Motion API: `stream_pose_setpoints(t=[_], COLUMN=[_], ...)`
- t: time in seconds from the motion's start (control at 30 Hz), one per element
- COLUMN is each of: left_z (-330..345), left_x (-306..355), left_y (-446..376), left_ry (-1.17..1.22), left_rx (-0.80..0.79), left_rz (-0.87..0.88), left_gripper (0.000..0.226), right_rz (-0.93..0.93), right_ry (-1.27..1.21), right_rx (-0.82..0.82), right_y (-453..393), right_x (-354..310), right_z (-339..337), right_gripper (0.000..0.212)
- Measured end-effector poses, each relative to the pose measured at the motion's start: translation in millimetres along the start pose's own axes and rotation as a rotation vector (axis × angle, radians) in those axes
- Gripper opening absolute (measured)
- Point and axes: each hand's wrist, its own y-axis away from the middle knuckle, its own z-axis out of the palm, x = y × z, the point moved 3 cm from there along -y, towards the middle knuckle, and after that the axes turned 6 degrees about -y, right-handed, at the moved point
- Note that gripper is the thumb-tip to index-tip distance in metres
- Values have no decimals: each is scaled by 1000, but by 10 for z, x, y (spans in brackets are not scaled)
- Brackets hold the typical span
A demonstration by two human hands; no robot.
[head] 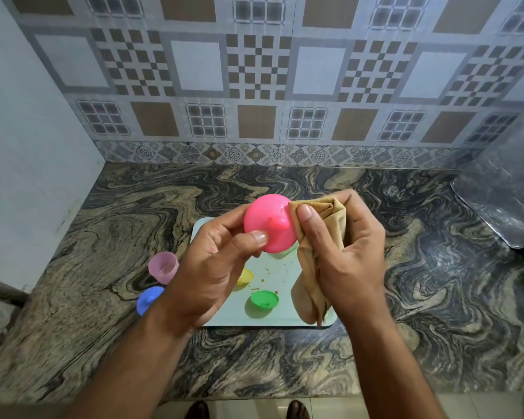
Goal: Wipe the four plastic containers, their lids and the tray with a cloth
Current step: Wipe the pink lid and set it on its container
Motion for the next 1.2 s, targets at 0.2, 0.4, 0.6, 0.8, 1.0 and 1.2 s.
stream_pose_setpoints(t=[0.2, 0.4, 0.6, 0.8, 1.0, 1.2], left_z=[132, 61, -39, -29, 67, -30], left_x=[-63, -48, -25, -18, -31, -22], left_y=[-11, 0, -28, -29, -23, 17], left_ry=[142, 8, -59, 68, 187, -108], left_rx=[140, 66, 21, 81, 113, -28], left_rz=[-21, 9, -21, -47, -68, 17], left_gripper=[23, 21, 17, 18, 17, 20], right_rz=[-98, -178, -126, -105, -204, -265], right_ry=[45, 201, 187, 40, 172, 320], right_rx=[105, 47, 20, 34, 57, 34], right_y=[92, -20, -123, 36, 100, -1], right_x=[24, -15, -22, -34, -30, -69], right_z=[76, -13, 4, 55, 59, -9], right_gripper=[17, 17, 18, 14, 19, 19])
